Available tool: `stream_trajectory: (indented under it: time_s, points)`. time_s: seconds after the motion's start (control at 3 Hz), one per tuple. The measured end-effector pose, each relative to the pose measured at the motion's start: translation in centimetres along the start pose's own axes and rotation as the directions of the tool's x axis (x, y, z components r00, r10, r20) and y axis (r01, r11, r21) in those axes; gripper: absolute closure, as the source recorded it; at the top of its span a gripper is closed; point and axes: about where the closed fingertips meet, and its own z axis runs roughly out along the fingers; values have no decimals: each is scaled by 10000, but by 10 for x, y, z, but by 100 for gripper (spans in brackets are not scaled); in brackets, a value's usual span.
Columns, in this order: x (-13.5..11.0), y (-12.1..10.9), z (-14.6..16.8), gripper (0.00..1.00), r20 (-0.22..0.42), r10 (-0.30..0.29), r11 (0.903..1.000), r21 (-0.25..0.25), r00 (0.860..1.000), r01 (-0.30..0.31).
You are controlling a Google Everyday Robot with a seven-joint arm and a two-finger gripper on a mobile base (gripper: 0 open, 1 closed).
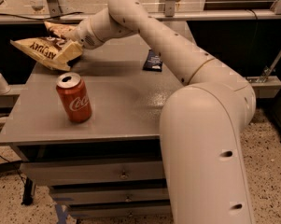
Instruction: Move brown chip bag near coke can
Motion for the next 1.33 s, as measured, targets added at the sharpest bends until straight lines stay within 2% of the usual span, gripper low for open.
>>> stream_trajectory:
  time_s: [0.67, 1.0, 1.33]
  points:
    - [0, -24, -30, 88, -242, -156, 9934, 1135, 9996, 183]
    - [0, -34, -49, 100, -150, -25, 9850, 1723, 9999, 51]
    - [-3, -42, -67, 100, -45, -7, 9757, 2190, 10000, 16]
